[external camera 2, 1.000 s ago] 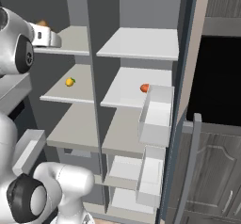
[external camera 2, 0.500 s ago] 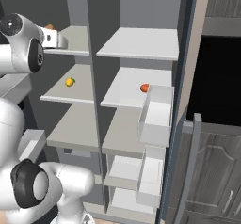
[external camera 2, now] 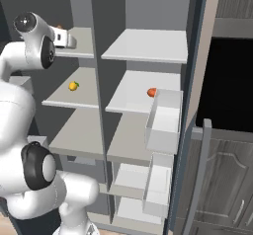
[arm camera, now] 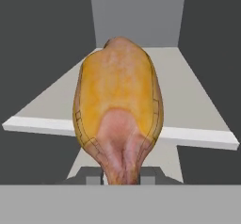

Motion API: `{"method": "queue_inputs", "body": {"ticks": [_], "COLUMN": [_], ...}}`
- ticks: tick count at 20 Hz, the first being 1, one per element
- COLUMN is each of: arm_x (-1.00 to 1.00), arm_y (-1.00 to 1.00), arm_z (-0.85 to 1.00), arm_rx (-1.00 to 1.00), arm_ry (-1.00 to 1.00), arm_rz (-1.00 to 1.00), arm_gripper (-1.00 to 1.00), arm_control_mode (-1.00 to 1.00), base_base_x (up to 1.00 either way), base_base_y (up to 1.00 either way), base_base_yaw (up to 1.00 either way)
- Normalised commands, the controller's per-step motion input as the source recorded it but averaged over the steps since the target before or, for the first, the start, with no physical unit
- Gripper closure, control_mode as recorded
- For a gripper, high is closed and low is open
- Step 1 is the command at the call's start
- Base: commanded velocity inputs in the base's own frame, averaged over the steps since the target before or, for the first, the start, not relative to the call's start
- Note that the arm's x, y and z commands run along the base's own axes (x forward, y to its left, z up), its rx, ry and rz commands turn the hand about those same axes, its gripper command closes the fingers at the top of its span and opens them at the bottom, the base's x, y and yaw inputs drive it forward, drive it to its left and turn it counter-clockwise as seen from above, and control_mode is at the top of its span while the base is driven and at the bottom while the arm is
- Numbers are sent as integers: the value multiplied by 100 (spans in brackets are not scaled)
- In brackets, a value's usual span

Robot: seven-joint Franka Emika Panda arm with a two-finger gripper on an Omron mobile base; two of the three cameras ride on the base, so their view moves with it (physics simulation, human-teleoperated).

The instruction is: There's a chicken drumstick in the fridge that needs to be moved to the freezer for freezing. Pick up the chicken drumstick from the fridge, place it on any shelf in the freezer, and close the fridge and freezer doors when done.

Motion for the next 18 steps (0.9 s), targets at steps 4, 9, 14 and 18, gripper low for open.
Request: {"method": "queue_inputs", "body": {"ticks": [4,9,14,18], "arm_x": [55,39,24,9], "arm_y": [8,2,0,0], "arm_z": [0,-6,-25,-26], "arm_rx": [0,-1,-4,-3], "arm_ry": [0,0,6,1], "arm_rz": [0,0,0,0], "arm_gripper": [100,100,100,100], "arm_control_mode": [-100,-100,-100,-100], "base_base_x": [0,0,0,0], "base_base_y": [0,0,0,0], "base_base_yaw": [0,0,0,0]}}
